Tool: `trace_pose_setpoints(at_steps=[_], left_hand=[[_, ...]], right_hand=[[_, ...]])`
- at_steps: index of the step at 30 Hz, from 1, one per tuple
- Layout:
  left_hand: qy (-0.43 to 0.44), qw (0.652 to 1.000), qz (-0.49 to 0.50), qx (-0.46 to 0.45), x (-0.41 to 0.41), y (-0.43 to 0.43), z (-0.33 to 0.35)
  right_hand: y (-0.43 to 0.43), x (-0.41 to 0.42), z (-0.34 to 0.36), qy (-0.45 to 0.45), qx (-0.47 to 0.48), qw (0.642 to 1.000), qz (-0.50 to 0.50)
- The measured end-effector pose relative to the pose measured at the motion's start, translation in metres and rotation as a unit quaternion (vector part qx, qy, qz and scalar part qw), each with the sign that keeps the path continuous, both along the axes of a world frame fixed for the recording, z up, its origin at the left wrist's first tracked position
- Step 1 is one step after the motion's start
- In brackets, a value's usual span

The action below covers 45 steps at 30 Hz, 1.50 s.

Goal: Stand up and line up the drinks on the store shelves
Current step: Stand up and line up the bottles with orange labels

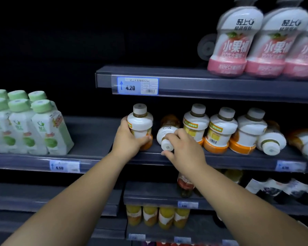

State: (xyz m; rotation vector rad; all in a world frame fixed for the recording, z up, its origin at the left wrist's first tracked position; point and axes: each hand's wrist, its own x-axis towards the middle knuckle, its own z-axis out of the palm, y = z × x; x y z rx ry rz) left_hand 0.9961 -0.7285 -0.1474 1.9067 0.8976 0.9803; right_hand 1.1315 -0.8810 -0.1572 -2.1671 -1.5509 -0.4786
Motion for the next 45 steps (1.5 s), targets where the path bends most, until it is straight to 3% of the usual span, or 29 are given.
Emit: trace_pose_setpoints(at_steps=[6, 11, 15, 20, 27, 35, 39, 45], left_hand=[[0.069, 0.990, -0.123, 0.002, -0.021, 0.044, 0.008], [0.042, 0.978, -0.202, -0.031, -0.023, 0.057, 0.006], [-0.010, 0.984, -0.175, -0.043, -0.017, 0.045, -0.001], [0.003, 0.985, -0.160, -0.057, -0.025, 0.052, 0.000], [0.009, 0.980, -0.182, -0.078, -0.031, 0.047, 0.003], [0.003, 0.988, -0.145, -0.047, -0.032, 0.036, -0.008], [0.008, 0.990, -0.137, -0.041, -0.033, 0.034, -0.006], [0.040, 0.989, -0.137, -0.036, -0.033, 0.036, -0.001]], right_hand=[[0.008, -0.010, -0.010, -0.026, 0.052, 0.998, -0.013], [0.017, -0.017, 0.001, -0.030, 0.100, 0.995, -0.004], [0.015, -0.020, 0.036, 0.023, 0.145, 0.989, -0.007], [0.019, -0.012, 0.078, 0.237, 0.174, 0.956, -0.007], [0.038, -0.005, 0.063, 0.378, 0.175, 0.909, 0.005], [0.037, -0.024, 0.013, 0.404, 0.100, 0.909, -0.031], [0.041, -0.026, 0.003, 0.380, 0.130, 0.910, -0.100], [0.040, -0.030, 0.003, 0.387, 0.097, 0.914, -0.066]])
